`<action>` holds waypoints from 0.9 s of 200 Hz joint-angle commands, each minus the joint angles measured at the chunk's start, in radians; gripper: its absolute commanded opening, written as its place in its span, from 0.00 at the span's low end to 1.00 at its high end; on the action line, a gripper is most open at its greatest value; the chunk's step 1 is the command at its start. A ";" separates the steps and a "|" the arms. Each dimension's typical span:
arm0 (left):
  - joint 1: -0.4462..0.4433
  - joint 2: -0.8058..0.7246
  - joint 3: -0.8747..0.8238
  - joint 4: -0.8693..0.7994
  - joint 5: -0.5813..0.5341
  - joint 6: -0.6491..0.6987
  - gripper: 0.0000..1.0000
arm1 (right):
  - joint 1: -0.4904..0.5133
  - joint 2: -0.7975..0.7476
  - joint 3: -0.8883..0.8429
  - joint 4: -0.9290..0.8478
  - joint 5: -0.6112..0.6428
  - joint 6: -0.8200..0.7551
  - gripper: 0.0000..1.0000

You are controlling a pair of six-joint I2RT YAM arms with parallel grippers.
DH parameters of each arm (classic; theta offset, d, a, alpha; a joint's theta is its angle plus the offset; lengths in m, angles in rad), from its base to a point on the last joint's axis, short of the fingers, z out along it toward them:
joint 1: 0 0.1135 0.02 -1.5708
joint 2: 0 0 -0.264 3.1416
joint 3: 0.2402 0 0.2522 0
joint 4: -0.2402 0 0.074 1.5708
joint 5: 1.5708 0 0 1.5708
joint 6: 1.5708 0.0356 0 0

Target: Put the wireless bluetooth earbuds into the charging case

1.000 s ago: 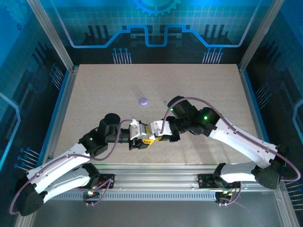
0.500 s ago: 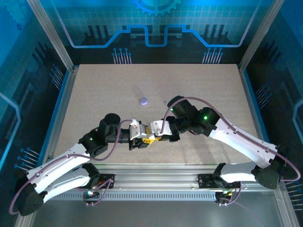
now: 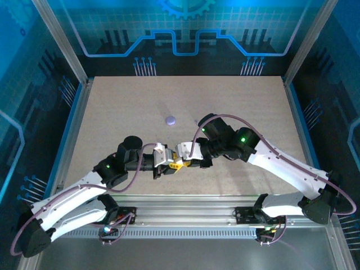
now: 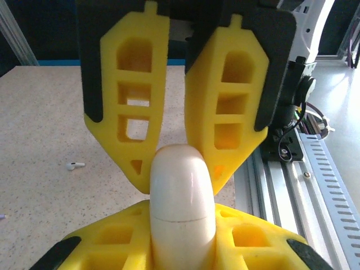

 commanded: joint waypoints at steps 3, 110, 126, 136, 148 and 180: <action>-0.009 -0.015 -0.013 0.030 -0.046 -0.033 0.22 | -0.005 -0.050 -0.034 0.095 -0.034 0.042 0.32; -0.008 0.093 0.034 0.118 -0.041 -0.106 0.20 | -0.142 -0.374 -0.447 0.582 -0.134 0.406 0.58; -0.007 0.096 0.039 0.116 -0.035 -0.106 0.20 | -0.135 -0.388 -0.477 0.610 -0.123 0.425 0.58; -0.008 0.099 0.039 0.120 -0.029 -0.108 0.20 | -0.124 -0.390 -0.483 0.614 -0.105 0.430 0.58; -0.007 0.099 0.039 0.122 -0.021 -0.108 0.21 | -0.113 -0.389 -0.488 0.625 -0.072 0.436 0.58; -0.007 0.093 0.039 0.128 -0.013 -0.111 0.21 | -0.105 -0.383 -0.499 0.662 -0.051 0.437 0.58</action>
